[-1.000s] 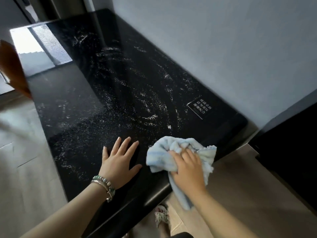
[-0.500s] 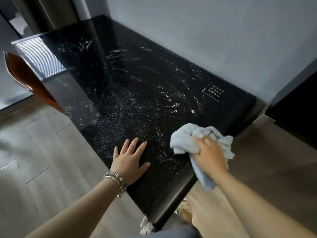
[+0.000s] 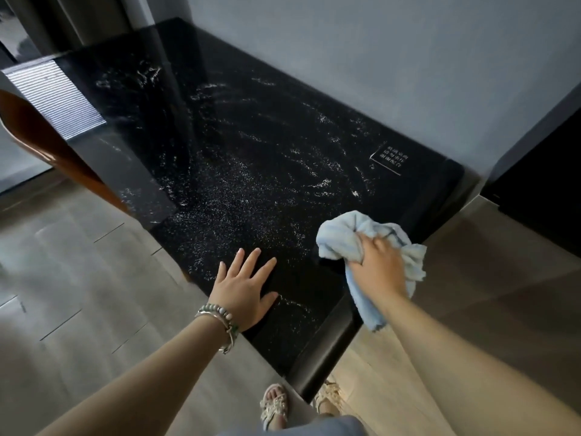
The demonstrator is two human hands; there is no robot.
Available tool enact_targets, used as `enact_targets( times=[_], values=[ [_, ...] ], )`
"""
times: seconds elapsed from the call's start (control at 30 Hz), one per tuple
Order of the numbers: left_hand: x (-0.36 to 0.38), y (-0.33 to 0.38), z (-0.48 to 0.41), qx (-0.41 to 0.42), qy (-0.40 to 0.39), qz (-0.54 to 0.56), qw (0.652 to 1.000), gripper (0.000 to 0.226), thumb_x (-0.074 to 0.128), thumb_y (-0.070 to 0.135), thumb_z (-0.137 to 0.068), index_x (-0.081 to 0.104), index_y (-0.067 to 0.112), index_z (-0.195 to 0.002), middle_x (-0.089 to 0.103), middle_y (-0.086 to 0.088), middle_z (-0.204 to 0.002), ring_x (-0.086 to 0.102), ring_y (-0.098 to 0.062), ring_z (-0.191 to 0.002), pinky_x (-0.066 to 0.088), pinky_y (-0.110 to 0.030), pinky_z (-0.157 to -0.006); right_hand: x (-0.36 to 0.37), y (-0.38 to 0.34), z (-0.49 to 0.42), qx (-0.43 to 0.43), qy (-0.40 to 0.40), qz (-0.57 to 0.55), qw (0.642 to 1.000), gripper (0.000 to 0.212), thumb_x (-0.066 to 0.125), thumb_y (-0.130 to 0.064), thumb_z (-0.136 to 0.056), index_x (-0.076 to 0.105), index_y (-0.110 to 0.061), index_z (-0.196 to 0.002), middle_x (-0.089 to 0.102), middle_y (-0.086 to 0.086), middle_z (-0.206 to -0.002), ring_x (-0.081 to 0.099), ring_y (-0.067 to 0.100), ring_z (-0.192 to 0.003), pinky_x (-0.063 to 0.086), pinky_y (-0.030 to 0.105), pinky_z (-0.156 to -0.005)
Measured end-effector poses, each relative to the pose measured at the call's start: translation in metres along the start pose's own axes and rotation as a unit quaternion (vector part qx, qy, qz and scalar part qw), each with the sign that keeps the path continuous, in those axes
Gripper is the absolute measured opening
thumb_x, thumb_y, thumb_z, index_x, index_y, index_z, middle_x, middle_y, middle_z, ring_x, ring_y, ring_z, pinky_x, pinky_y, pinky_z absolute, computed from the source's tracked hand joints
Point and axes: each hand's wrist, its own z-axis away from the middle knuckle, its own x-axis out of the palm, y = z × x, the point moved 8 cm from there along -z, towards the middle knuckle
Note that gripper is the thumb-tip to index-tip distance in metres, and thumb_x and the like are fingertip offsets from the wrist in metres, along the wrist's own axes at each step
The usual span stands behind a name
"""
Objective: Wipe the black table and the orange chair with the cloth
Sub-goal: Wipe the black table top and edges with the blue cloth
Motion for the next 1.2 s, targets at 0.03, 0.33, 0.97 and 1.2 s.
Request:
enact_targets(
  times=[0.03, 0.33, 0.97, 1.2],
  values=[
    [0.001, -0.001, 0.001, 0.003, 0.007, -0.001, 1.000, 0.064, 0.032, 0.051, -0.096, -0.001, 0.035, -0.149, -0.009, 0.002, -0.158, -0.012, -0.026, -0.145, -0.002, -0.047, -0.116, 0.005, -0.006, 0.010, 0.004, -0.009, -0.001, 1.000, 0.040, 0.029, -0.030, -0.078, 0.059, -0.023, -0.103, 0.058, 0.001, -0.107, 0.047, 0.024, -0.112, 0.041, 0.040, -0.095],
    [0.005, -0.008, 0.014, 0.028, 0.045, 0.005, 0.999, 0.054, 0.024, 0.047, -0.099, 0.006, 0.036, -0.149, -0.004, 0.004, -0.159, -0.010, -0.021, -0.146, -0.007, -0.036, -0.116, 0.006, -0.022, 0.054, -0.101, -0.044, -0.056, 0.992, 0.038, 0.046, -0.029, -0.076, 0.063, -0.020, -0.109, 0.062, 0.008, -0.104, 0.056, 0.030, -0.102, 0.046, 0.044, -0.088],
    [0.012, -0.009, 0.041, 0.038, 0.093, 0.047, 0.994, 0.053, 0.030, 0.019, -0.100, 0.013, 0.030, -0.149, 0.002, 0.002, -0.159, -0.006, -0.018, -0.146, -0.008, -0.028, -0.114, 0.020, -0.076, 0.140, -0.171, -0.040, -0.110, 0.978, 0.045, 0.062, -0.026, -0.057, 0.056, -0.031, -0.102, 0.063, -0.001, -0.094, 0.050, 0.020, -0.095, 0.051, 0.035, -0.081],
    [0.012, -0.004, 0.051, 0.030, 0.091, 0.046, 0.994, 0.051, 0.028, 0.017, -0.101, 0.016, 0.028, -0.149, 0.005, 0.000, -0.158, -0.003, -0.021, -0.146, -0.002, -0.031, -0.117, 0.006, 0.000, 0.064, -0.025, -0.037, -0.103, 0.994, 0.038, 0.048, -0.020, -0.083, 0.056, -0.019, -0.120, 0.059, 0.012, -0.111, 0.054, 0.034, -0.105, 0.044, 0.042, -0.085]
  ],
)
